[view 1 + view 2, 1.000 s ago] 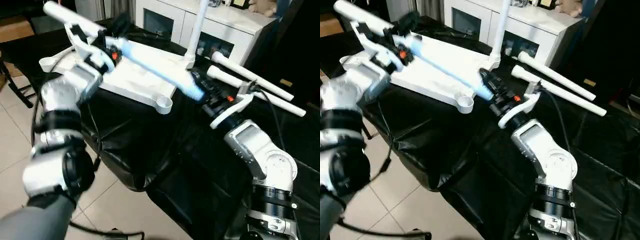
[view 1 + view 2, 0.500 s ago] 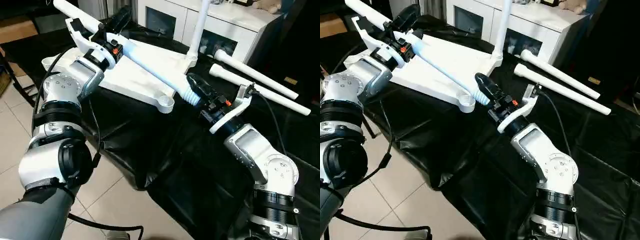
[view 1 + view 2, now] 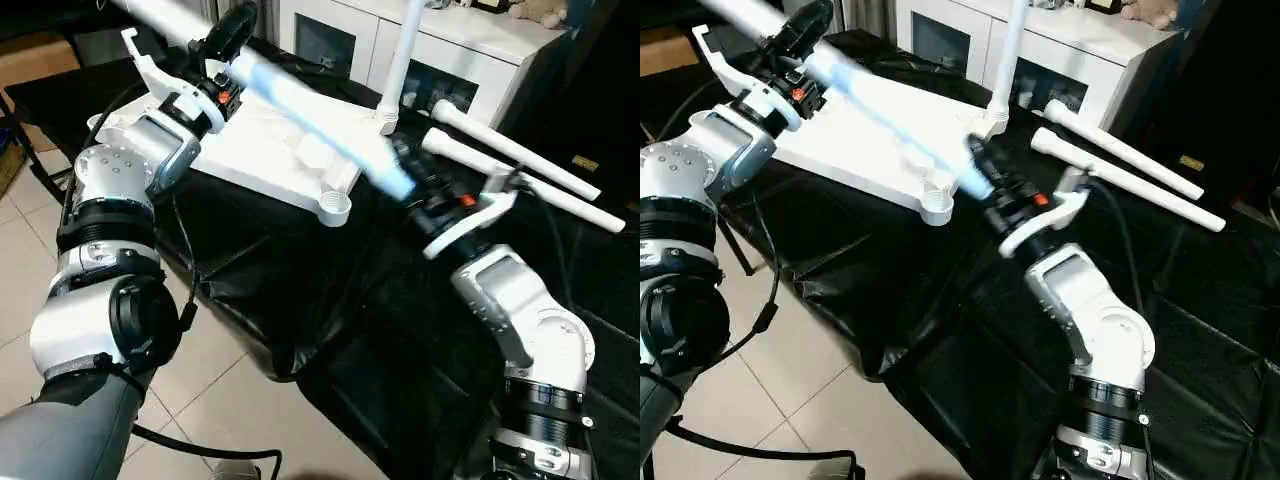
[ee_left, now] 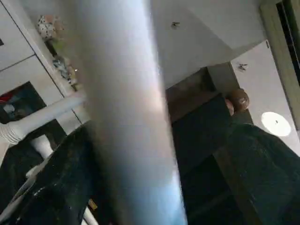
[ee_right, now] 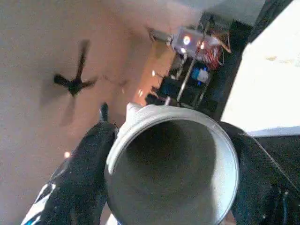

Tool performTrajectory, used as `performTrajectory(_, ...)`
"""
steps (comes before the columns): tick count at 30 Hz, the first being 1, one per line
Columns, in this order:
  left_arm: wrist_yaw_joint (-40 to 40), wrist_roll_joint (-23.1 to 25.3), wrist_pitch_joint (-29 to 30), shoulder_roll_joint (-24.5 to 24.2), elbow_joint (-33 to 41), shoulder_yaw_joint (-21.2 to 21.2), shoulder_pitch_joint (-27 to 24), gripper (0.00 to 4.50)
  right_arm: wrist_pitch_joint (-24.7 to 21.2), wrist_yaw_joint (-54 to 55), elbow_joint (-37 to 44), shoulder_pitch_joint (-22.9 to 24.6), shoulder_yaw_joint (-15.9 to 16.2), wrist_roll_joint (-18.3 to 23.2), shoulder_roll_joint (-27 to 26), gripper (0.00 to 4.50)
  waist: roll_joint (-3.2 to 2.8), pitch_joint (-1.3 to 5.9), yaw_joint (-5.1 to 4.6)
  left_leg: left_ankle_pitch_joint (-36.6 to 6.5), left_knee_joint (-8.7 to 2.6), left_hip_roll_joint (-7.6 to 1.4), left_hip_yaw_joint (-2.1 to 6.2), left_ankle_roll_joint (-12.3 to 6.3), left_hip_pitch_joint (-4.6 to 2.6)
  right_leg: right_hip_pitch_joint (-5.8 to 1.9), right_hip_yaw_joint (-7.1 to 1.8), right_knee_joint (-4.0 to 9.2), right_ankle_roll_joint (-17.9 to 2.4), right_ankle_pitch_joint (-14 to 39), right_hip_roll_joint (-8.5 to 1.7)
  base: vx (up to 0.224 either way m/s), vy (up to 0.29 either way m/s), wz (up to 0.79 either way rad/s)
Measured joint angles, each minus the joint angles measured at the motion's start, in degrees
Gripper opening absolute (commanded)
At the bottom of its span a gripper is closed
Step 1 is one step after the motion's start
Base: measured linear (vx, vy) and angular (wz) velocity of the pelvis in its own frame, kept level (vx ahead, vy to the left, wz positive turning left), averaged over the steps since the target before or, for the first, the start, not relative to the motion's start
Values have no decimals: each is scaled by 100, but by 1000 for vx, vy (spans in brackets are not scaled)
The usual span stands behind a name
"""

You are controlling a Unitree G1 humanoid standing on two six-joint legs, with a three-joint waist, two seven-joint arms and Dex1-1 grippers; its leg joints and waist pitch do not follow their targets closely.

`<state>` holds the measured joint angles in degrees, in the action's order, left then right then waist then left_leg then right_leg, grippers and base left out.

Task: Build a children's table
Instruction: Move to table

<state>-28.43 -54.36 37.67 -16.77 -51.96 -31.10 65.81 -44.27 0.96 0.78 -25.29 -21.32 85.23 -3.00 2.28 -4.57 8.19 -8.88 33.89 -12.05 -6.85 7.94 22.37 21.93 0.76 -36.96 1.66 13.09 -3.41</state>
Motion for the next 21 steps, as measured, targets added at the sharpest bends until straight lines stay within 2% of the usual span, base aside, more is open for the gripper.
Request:
performTrajectory(7,5,-3,77,122,197,-53,-60,450,381,233,-181,-183,-304,288,-170,284,-5,0,0,0,0,0,0,0,0,0,0,-1,0,0,0,0,0,0)
performTrajectory(13,56,-172,300,300,869,-54,-537,450,792,274,-319,-380,-541,144,-54,284,-19,4,-6,1,1,0,0,1,4,1,2,-1,-1,0,0,0,0,0)
performTrajectory(15,67,-231,437,406,1439,19,-792,450,951,314,-394,-444,-609,-22,52,284,-23,4,-4,1,2,0,0,1,5,2,3,-1,-2,1,0,0,0,0)
performTrajectory(18,271,-632,955,504,3361,315,-1723,450,1308,320,-813,-770,-698,-519,445,284,-35,12,-26,3,7,0,-6,3,9,3,-1,-2,-3,2,-2,0,0,0)
performTrajectory(20,463,-730,1214,451,4293,471,-2192,450,1639,343,-1089,-968,-805,-900,800,283,-35,12,-15,3,7,-5,-5,4,12,5,6,-4,-4,2,0,0,0,0)
performTrajectory(21,524,-731,1263,399,4508,478,-2300,450,1753,356,-1176,-1018,-845,-1033,901,283,-37,13,-9,3,4,-5,-4,4,12,5,8,-5,-3,2,1,0,0,0)
